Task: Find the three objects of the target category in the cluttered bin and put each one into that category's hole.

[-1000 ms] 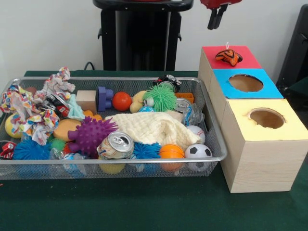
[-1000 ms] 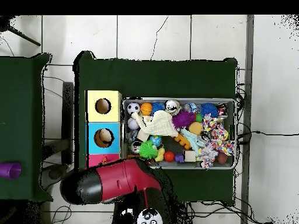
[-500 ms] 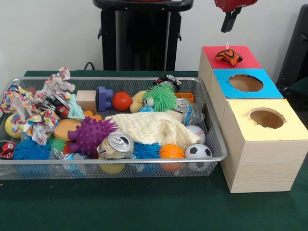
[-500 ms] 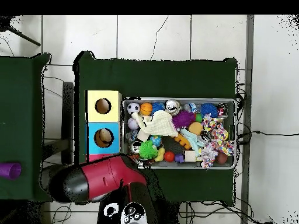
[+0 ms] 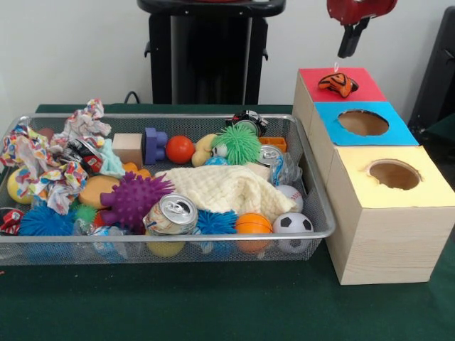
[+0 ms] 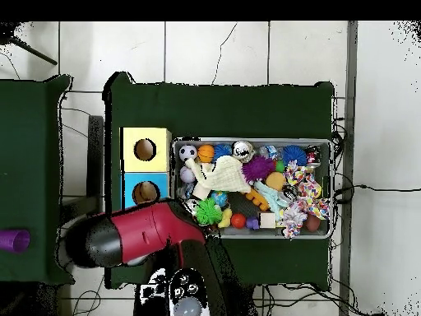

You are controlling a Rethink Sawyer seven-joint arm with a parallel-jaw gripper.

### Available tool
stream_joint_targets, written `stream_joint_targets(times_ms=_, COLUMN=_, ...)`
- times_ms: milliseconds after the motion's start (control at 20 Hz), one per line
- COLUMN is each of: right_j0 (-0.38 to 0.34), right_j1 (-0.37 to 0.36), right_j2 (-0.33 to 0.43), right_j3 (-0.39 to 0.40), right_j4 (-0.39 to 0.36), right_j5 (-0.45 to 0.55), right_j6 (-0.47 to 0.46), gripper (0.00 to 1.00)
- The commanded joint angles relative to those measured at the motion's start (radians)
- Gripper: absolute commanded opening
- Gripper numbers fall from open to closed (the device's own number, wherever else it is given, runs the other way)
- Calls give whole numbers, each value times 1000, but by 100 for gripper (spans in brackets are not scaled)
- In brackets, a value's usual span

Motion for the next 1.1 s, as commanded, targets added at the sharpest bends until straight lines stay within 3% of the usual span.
stream_joint_targets(times_ms=50, right_j0=-31, right_j1=46, right_j2=83, right_j3=-180, right_j4=-8, right_j5=189, right_j6=-38, gripper=0)
stream_joint_targets(times_ms=500, right_j0=-29, right_j1=109, right_j2=102, right_j3=-250, right_j4=-10, right_j5=184, right_j6=-22, gripper=0)
stream_joint_targets(times_ms=1100, right_j0=-95, right_j1=259, right_j2=150, right_j3=-323, right_j4=-57, right_j5=77, right_j6=-116, gripper=0)
